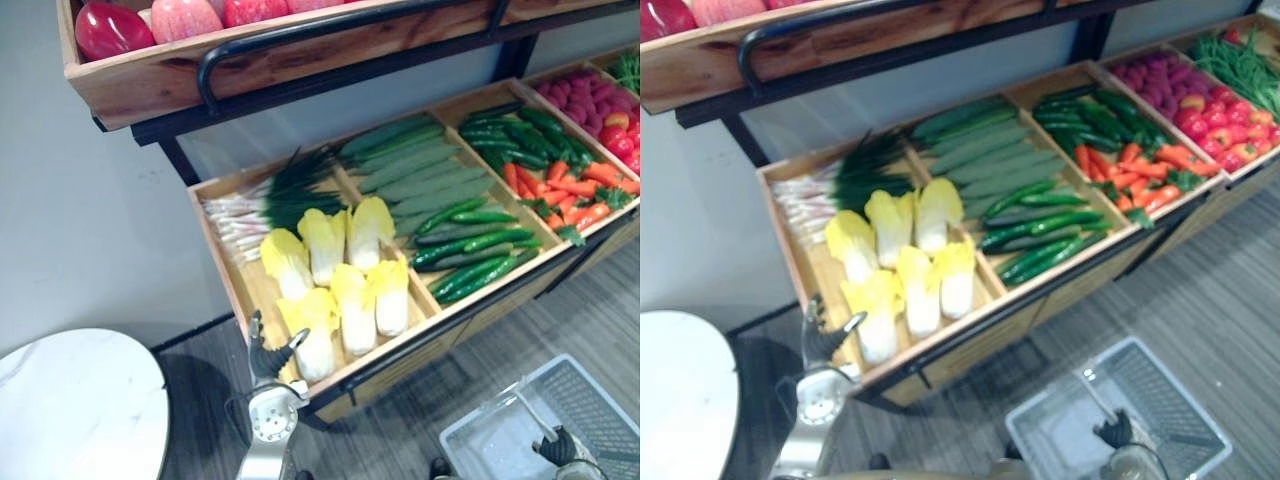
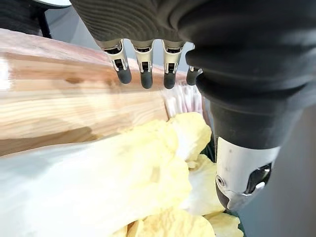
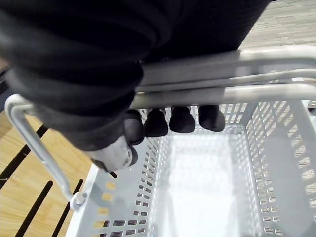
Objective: Pick vegetable in the basket
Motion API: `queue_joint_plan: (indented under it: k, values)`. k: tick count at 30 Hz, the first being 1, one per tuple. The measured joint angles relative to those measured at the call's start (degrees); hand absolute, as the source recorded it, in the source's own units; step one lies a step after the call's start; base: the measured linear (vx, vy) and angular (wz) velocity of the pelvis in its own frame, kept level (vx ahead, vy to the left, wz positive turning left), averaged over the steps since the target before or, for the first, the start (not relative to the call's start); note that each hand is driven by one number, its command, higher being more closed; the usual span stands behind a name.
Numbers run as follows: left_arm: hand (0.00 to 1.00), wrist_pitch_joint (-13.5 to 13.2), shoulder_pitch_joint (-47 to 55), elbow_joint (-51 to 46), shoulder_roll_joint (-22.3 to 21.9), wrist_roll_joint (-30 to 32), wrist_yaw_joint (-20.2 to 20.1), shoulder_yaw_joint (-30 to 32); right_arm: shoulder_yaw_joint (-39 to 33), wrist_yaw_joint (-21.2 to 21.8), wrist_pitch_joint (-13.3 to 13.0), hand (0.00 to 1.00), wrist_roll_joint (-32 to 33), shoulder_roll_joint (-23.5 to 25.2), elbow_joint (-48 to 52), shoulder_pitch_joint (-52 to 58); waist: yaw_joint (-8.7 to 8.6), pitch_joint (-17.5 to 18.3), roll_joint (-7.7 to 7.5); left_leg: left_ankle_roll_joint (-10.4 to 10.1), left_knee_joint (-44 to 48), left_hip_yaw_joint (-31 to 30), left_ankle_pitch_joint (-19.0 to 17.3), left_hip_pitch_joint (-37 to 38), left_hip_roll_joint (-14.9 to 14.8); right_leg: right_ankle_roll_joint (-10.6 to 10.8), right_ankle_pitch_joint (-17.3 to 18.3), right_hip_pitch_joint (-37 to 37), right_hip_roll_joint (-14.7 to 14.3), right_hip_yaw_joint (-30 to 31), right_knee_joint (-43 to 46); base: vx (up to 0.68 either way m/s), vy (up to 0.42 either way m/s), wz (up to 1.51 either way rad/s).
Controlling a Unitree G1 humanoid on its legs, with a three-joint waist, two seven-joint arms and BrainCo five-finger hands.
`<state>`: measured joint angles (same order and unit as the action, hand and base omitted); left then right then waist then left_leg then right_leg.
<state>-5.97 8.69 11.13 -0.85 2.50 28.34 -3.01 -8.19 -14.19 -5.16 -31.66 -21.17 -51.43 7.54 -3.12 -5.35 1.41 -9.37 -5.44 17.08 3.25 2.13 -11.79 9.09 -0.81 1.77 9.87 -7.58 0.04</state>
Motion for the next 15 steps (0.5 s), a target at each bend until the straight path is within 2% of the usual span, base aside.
queue_joint_plan:
  k: [8,15]
  values:
    - [0.0,0.52,0.01,2.75,0.0,0.0,-0.45,0.04,0.7,0.25,0.25,1.0,0.01,-0.02,1.37,0.31,-0.02,-0.14,-0.23,0.05,0.0,0.23,-0.17,0.0,0.0,0.01,0.0,0.14,0.0,0.19,-0.1,0.0,0.0,0.0]
    - [0.0,1.53,0.36,5.63,-0.01,-0.11,-2.98,0.01,1.75,0.52,0.24,1.0,0.02,-0.08,1.75,0.29,-0.01,-0.15,-0.22,0.06,0.01,0.26,-0.2,0.02,0.03,0.01,0.0,0.09,0.01,0.22,-0.13,0.0,0.0,0.0]
